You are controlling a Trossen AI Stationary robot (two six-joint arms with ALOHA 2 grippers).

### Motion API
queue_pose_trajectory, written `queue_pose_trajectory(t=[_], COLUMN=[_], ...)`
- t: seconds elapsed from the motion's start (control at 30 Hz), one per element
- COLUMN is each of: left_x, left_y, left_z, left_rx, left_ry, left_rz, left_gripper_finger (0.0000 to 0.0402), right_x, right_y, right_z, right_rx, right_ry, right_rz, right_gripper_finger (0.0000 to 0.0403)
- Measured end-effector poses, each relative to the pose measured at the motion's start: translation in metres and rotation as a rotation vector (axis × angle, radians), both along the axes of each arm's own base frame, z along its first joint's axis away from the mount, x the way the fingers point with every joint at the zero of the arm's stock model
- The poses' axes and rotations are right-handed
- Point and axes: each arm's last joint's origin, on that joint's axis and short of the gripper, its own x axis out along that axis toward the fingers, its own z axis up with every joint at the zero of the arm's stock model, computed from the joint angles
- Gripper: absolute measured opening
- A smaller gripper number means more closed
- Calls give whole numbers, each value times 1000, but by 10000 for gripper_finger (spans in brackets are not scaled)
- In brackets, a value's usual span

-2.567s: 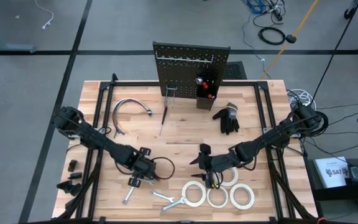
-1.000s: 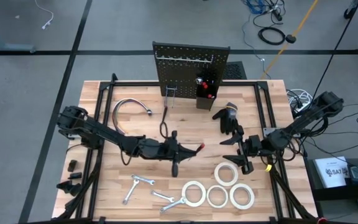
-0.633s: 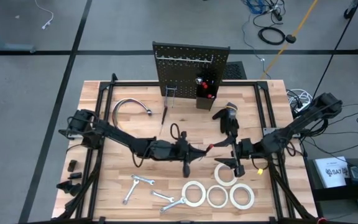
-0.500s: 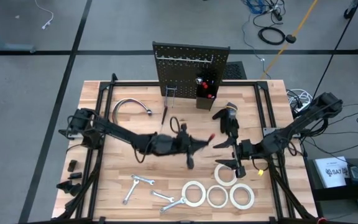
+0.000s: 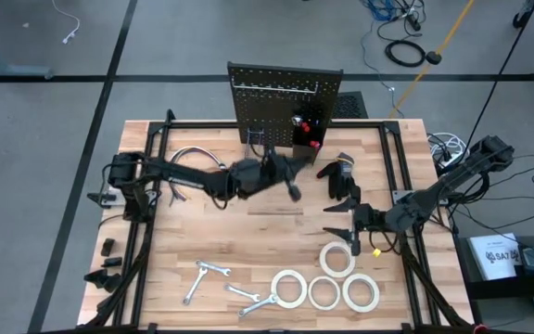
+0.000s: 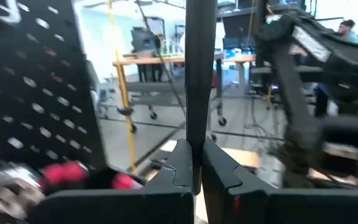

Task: Hang tools onto peg board
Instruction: Put the black nut driver into the black bin on the peg board

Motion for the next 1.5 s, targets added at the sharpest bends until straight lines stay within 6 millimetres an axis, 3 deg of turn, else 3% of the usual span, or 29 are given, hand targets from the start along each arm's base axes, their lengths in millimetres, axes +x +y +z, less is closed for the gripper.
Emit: queue_pose_trajectory(t=[0.17, 0.37, 0.73, 1.0, 1.33, 1.5], left_x=[1, 1, 10, 11, 9, -1], left_y=[33, 55, 84, 85, 74, 72], left_z=[14, 23, -16, -29, -23, -15], left_rx=[31, 82, 81, 53, -16, -54], left_ry=[-29, -9, 108, 192, 186, 275], left_rz=[0, 18, 46, 85, 116, 117], left_gripper_finger=[3, 3, 3, 11, 104, 127], right_x=[-2, -2, -3, -3, -3, -3], right_y=[-4, -4, -4, -5, -4, -4], right_z=[-10, -11, -12, -14, -14, -14], right_rx=[-71, -94, -49, -30, -16, -5], right_ry=[86, 95, 106, 120, 119, 117], right_rz=[-64, -60, -66, -70, -72, -74], right_gripper_finger=[242, 242, 242, 242, 242, 242])
